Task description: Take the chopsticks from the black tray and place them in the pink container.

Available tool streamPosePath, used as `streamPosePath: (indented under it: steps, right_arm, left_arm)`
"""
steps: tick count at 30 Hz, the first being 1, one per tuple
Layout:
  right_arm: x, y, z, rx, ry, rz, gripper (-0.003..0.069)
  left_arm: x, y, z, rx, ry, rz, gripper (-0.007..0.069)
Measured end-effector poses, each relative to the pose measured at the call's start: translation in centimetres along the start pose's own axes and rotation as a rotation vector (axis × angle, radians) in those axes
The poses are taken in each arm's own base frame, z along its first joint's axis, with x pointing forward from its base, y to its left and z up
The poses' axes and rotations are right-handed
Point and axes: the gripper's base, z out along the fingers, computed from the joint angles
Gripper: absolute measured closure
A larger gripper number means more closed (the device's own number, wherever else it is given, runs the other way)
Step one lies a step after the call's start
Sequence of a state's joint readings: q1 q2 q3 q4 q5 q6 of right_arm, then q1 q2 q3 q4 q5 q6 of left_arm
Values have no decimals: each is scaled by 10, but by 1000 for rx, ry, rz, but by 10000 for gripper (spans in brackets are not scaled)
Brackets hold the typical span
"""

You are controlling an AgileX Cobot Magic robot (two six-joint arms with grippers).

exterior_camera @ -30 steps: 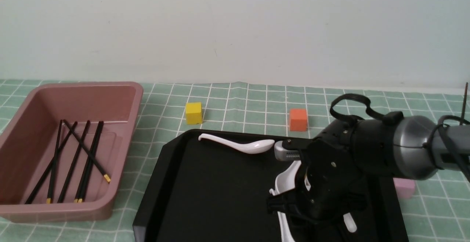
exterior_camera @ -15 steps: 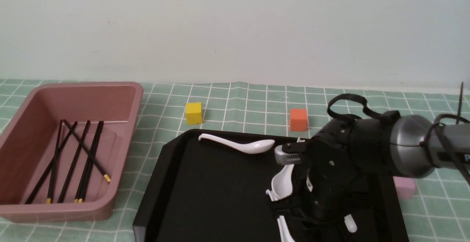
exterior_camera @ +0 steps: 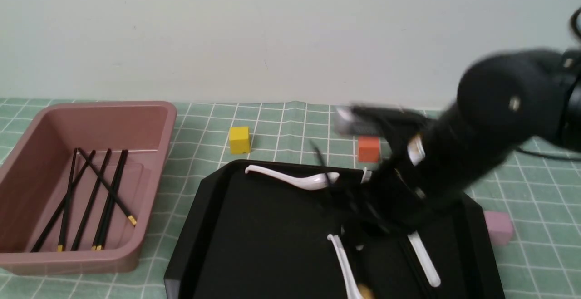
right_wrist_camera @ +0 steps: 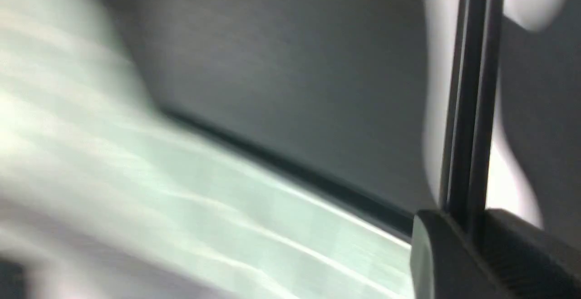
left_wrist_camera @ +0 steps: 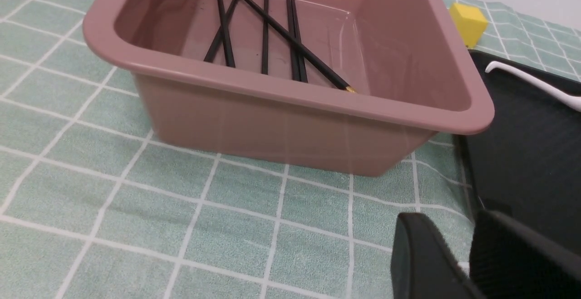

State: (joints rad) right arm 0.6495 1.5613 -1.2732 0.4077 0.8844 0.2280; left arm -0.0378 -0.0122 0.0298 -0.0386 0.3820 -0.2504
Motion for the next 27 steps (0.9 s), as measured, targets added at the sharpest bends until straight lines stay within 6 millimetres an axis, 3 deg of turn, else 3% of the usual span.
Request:
streamPosePath:
  steps: [5, 6, 8, 9, 12, 16, 20, 23, 27]
  right_arm:
    - [-37, 68, 11, -289, -207, -181, 538]
    - [-49, 85, 25, -342, -253, -219, 538]
    - [-57, 99, 40, -394, -289, -226, 538]
    - [-65, 114, 61, -435, -325, -238, 538]
    - [-77, 130, 115, -488, -356, -242, 538]
    - [-88, 139, 162, -534, -413, -236, 538]
    - [-97, 135, 202, -546, -460, -234, 524]
    - [-99, 132, 214, -534, -484, -243, 469]
    - [-100, 132, 211, -545, -485, -260, 363]
  left_arm:
    - [0, 0, 0, 0, 0, 0, 427]
    - [0, 0, 0, 0, 0, 0, 426]
    - [0, 0, 0, 0, 0, 0, 424]
    - [0, 0, 0, 0, 0, 0, 421]
    - [0, 0, 0, 0, 0, 0, 418]
    - [0, 0, 0, 0, 0, 0, 413]
    - [0, 0, 0, 0, 0, 0, 409]
    - [0, 0, 0, 0, 0, 0, 406]
    - [0, 0, 0, 0, 0, 0, 406]
